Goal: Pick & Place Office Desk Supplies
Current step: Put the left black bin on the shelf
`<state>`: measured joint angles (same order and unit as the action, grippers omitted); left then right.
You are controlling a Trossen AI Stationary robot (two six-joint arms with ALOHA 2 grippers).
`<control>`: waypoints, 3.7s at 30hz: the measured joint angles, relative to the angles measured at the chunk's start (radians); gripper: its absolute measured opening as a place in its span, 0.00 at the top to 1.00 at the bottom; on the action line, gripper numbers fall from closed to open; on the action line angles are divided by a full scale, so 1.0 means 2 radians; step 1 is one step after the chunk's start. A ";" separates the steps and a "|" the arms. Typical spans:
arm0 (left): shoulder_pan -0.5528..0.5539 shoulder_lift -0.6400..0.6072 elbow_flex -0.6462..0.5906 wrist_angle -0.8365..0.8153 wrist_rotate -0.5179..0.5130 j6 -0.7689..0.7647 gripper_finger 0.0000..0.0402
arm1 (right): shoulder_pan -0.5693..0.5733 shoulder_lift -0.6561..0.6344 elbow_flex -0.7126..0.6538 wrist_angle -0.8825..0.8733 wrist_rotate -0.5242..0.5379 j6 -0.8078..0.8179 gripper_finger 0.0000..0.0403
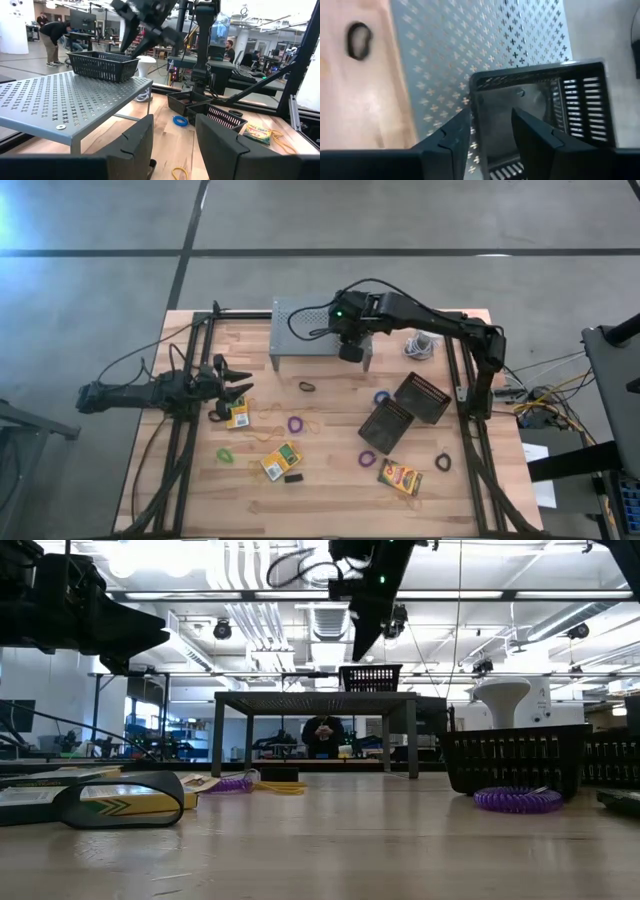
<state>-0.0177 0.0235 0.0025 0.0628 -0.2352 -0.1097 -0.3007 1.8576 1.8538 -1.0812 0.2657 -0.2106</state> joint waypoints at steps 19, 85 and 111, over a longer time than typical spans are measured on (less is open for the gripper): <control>0.000 0.000 0.000 -0.004 0.000 -0.001 0.62 | 0.336 -0.051 -0.124 -0.059 0.054 0.361 0.71; 0.000 0.000 0.000 -0.004 0.000 -0.079 0.62 | 0.387 -0.252 -0.551 0.250 0.032 0.182 0.50; 0.000 0.010 0.000 0.011 0.000 -0.081 0.62 | 0.346 -0.184 -0.451 0.312 -0.073 0.197 0.97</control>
<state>-0.0177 0.0437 0.0025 0.0852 -0.2353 -0.2710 0.3906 1.4899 0.9511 -0.4569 0.1193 0.1834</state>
